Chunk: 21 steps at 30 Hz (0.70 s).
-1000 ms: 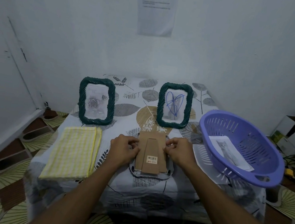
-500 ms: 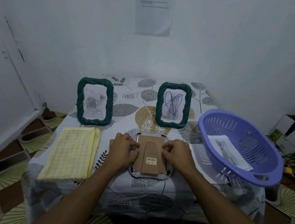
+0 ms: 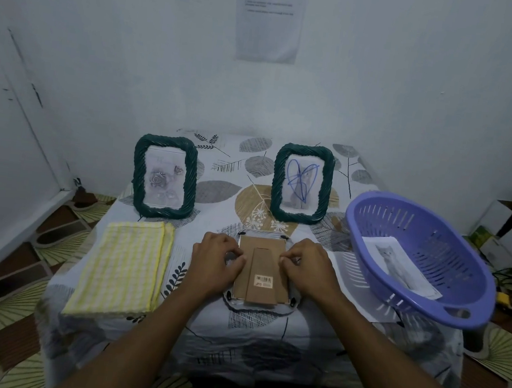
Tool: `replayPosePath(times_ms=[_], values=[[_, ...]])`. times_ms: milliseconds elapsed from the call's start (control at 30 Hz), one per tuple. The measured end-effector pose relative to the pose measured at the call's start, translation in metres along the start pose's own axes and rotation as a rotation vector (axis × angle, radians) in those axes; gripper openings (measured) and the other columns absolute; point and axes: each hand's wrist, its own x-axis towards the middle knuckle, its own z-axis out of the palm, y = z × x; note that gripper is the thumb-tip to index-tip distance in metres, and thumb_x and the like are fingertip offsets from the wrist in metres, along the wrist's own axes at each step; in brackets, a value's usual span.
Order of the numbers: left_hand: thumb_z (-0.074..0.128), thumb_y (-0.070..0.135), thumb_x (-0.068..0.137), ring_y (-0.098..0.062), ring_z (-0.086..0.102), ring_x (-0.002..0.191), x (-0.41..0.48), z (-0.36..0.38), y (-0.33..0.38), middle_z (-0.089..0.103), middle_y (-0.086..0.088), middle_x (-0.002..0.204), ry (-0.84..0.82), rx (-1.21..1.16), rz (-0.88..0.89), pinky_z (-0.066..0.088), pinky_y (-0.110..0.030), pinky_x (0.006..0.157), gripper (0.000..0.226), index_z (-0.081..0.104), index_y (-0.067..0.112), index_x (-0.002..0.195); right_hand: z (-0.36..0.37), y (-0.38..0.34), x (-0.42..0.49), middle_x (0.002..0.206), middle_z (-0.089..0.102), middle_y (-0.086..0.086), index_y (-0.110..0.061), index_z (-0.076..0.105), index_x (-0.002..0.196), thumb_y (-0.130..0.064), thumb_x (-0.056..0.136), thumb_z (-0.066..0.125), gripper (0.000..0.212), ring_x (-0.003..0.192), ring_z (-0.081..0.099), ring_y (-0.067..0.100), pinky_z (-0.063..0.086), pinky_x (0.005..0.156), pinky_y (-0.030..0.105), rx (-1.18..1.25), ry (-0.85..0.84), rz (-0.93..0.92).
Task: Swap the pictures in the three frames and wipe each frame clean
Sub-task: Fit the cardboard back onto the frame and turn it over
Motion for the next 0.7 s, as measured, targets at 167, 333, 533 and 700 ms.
replayPosePath(times_ms=[167, 333, 533, 700], values=[[0.059, 0.035, 0.088, -0.018, 0.042, 0.110, 0.021, 0.005, -0.001, 0.056, 0.003, 0.114, 0.041, -0.025, -0.052, 0.033, -0.034, 0.085, 0.023, 0.064, 0.023, 0.106, 0.002, 0.009, 0.024, 0.105, 0.059, 0.004, -0.024, 0.072, 0.097, -0.023, 0.085, 0.061, 0.017, 0.101, 0.054, 0.020, 0.048, 0.082, 0.034, 0.055, 0.051, 0.037], [0.062, 0.040, 0.086, -0.020, 0.043, 0.114, 0.036, 0.015, -0.008, 0.055, 0.002, 0.119, -0.003, -0.005, -0.082, 0.034, -0.036, 0.088, 0.036, 0.061, 0.025, 0.119, 0.014, 0.016, 0.035, 0.110, 0.060, 0.002, -0.025, 0.068, 0.114, -0.035, 0.085, 0.064, 0.031, 0.102, 0.056, 0.022, 0.050, 0.084, 0.037, 0.017, 0.028, 0.043], [0.064, 0.040, 0.084, -0.019, 0.043, 0.111, 0.038, 0.017, -0.012, 0.055, 0.004, 0.115, -0.006, -0.037, -0.078, 0.033, -0.037, 0.089, 0.034, 0.063, 0.027, 0.115, 0.020, 0.022, 0.037, 0.112, 0.062, 0.002, -0.024, 0.068, 0.118, -0.038, 0.086, 0.064, 0.035, 0.104, 0.055, 0.023, 0.050, 0.086, 0.039, 0.002, 0.038, 0.015], [0.063, 0.044, 0.080, -0.020, 0.045, 0.108, 0.040, 0.013, -0.011, 0.057, 0.004, 0.112, -0.029, -0.097, -0.065, 0.039, -0.044, 0.094, 0.031, 0.064, 0.027, 0.106, 0.017, 0.022, 0.037, 0.105, 0.064, 0.001, -0.024, 0.071, 0.107, -0.036, 0.084, 0.068, 0.026, 0.098, 0.057, 0.021, 0.050, 0.084, 0.035, 0.039, 0.038, 0.000]])
